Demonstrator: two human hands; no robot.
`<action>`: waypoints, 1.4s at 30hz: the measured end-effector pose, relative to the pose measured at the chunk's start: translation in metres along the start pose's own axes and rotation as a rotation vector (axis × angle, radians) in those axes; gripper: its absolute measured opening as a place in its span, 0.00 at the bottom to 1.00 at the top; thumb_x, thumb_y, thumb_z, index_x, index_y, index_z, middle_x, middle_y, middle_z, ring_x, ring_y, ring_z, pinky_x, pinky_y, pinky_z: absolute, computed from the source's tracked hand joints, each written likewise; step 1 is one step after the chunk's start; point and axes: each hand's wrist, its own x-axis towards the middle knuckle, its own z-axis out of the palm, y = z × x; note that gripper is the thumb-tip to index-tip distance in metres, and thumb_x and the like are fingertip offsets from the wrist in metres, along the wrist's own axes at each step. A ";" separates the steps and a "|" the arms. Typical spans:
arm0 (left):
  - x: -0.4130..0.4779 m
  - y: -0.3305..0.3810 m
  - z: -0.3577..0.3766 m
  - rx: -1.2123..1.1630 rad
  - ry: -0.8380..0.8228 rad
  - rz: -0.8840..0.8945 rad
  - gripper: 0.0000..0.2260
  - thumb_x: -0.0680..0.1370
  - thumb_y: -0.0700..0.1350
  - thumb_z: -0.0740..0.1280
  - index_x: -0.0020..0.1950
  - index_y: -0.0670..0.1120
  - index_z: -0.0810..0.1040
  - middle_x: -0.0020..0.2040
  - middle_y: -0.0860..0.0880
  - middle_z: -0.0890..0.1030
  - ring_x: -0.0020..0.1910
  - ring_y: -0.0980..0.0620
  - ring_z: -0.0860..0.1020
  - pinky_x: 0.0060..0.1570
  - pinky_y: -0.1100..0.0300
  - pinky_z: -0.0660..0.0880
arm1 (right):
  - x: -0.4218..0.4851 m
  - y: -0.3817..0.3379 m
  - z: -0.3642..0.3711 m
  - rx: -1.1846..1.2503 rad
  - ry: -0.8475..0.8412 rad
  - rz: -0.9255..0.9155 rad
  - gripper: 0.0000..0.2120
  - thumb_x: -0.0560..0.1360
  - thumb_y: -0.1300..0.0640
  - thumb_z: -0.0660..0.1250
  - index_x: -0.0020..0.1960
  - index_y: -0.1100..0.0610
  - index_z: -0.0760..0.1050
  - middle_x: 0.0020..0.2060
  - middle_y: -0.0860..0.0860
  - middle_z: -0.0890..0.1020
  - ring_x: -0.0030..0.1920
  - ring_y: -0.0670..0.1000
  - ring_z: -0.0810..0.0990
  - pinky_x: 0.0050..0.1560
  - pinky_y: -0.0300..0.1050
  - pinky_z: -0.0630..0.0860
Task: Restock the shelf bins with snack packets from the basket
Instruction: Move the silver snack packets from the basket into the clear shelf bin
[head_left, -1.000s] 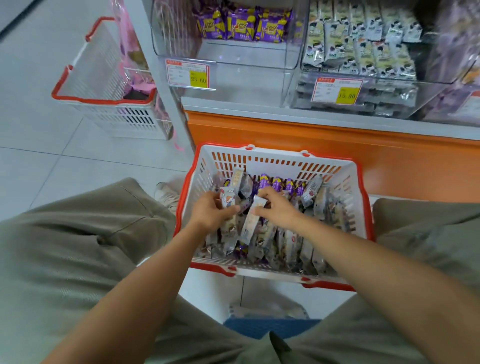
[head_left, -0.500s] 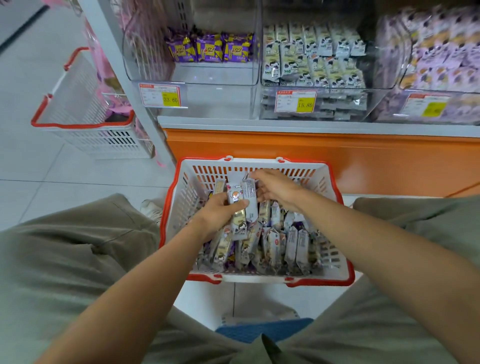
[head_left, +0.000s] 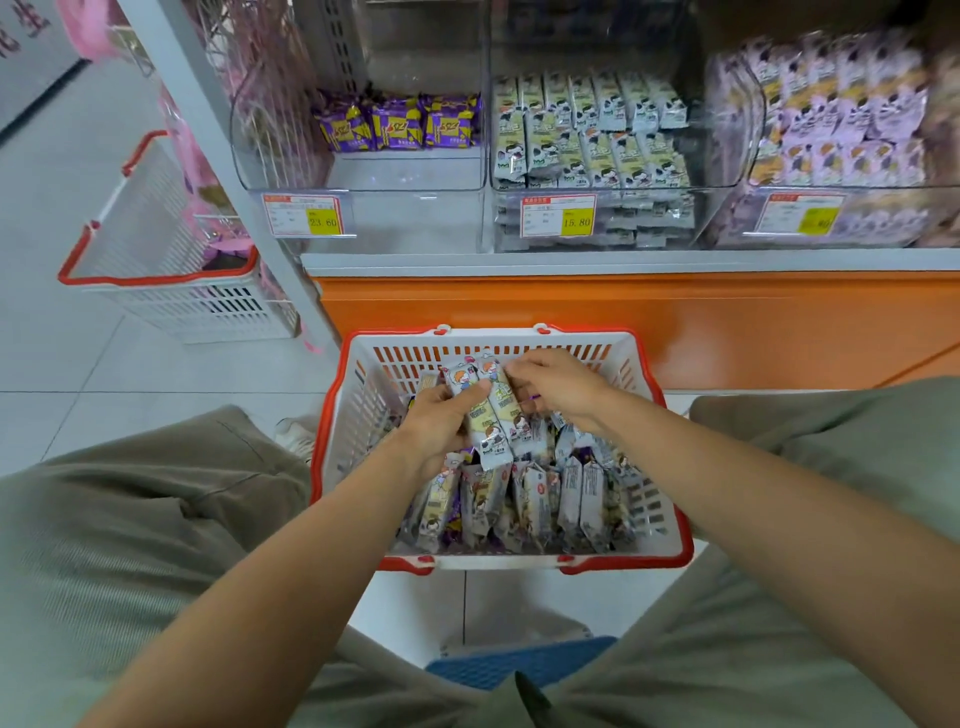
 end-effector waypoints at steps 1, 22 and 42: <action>0.000 0.001 0.001 -0.043 0.000 -0.005 0.20 0.74 0.51 0.74 0.55 0.38 0.73 0.54 0.35 0.77 0.53 0.39 0.79 0.50 0.47 0.81 | -0.004 0.000 -0.002 -0.012 -0.003 -0.023 0.10 0.81 0.60 0.61 0.59 0.62 0.76 0.50 0.58 0.80 0.45 0.51 0.78 0.44 0.41 0.78; -0.033 0.112 0.088 -0.102 -0.070 0.176 0.14 0.81 0.50 0.63 0.57 0.40 0.77 0.45 0.43 0.81 0.36 0.50 0.80 0.31 0.61 0.78 | -0.078 -0.055 -0.050 -0.530 0.461 -0.577 0.27 0.69 0.53 0.69 0.66 0.51 0.67 0.58 0.53 0.73 0.58 0.53 0.71 0.51 0.45 0.67; 0.015 0.196 0.059 1.603 0.382 1.019 0.24 0.83 0.53 0.53 0.78 0.47 0.58 0.78 0.48 0.59 0.79 0.47 0.48 0.75 0.44 0.38 | 0.029 -0.161 -0.110 -0.686 0.728 -0.377 0.25 0.76 0.47 0.66 0.69 0.55 0.66 0.60 0.61 0.73 0.63 0.61 0.68 0.59 0.52 0.68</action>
